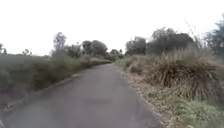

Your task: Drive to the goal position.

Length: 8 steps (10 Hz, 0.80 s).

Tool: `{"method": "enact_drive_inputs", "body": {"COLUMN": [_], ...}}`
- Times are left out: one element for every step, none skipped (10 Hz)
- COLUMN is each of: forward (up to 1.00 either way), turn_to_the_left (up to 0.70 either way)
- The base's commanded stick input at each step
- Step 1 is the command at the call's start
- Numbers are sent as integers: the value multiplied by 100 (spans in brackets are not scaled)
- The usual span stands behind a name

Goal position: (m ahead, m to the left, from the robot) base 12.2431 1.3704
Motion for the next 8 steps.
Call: {"method": "enact_drive_inputs", "body": {"forward": [100, 100, 100, 100, 100, 100, 100, 100], "turn_to_the_left": [0, 0, 0, 0, 0, 0, 0, 0]}}
